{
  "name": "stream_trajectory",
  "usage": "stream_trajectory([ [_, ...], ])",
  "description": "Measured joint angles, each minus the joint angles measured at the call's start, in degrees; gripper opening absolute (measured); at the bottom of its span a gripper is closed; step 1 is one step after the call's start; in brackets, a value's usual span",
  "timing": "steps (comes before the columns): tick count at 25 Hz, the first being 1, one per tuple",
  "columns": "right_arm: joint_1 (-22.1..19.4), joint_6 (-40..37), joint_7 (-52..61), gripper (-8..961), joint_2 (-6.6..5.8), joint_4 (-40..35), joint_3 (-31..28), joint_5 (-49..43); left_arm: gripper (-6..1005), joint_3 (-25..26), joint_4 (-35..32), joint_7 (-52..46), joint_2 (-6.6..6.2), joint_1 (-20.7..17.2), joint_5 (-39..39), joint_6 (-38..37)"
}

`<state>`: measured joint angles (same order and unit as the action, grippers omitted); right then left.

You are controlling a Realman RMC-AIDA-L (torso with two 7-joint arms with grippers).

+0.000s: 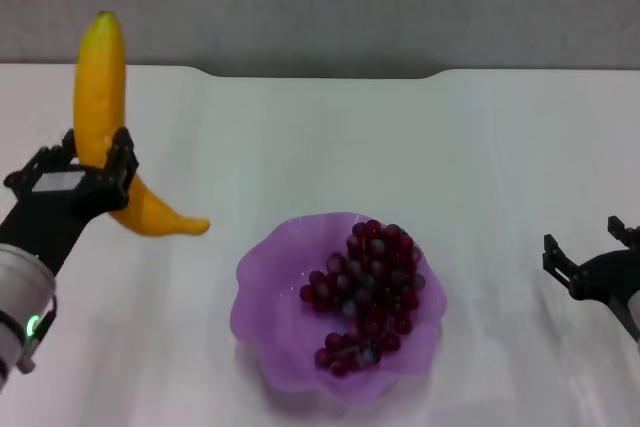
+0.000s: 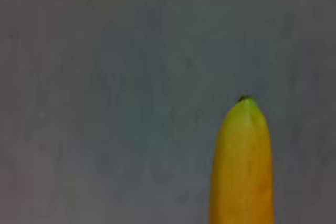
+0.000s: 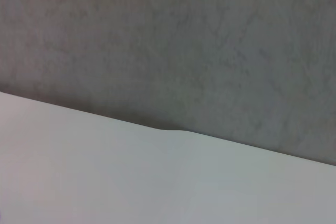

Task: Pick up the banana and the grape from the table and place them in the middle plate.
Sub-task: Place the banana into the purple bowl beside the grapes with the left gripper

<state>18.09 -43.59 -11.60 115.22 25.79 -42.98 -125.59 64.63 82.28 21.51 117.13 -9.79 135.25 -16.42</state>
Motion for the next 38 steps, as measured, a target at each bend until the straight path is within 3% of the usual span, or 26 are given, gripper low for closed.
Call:
stream_trajectory([
  [1,0.0,0.0,0.0,894,0.00,-0.1,0.0,0.0,497,-3.2,-0.5,0.0,-0.28,0.3,0.4,-5.4],
  [10,0.4,0.0,0.3,894,0.08,-0.7,0.0,0.0,497,-7.8,-5.4,3.9,-0.58,4.2,1.0,-6.2],
  [15,0.4,0.0,0.4,894,0.09,-0.7,-0.3,0.2,497,-8.7,-13.5,8.3,-0.47,8.3,0.4,-11.8],
  [18,0.4,0.0,0.4,894,0.09,-0.7,-0.3,0.2,497,-9.4,-14.8,10.0,-0.65,9.3,1.6,-12.1],
  [25,0.4,0.0,0.4,894,0.09,-0.7,-0.4,0.3,497,-10.1,-13.3,22.8,-0.49,10.2,3.4,-6.0],
  [31,0.4,0.0,0.4,894,0.03,-0.8,-0.5,0.3,497,-9.3,-7.8,32.1,-0.42,7.6,2.4,-2.2],
  [38,0.4,0.0,0.4,894,0.00,-0.8,-0.4,0.4,497,-5.5,2.4,32.1,-0.26,5.6,-6.7,17.8],
])
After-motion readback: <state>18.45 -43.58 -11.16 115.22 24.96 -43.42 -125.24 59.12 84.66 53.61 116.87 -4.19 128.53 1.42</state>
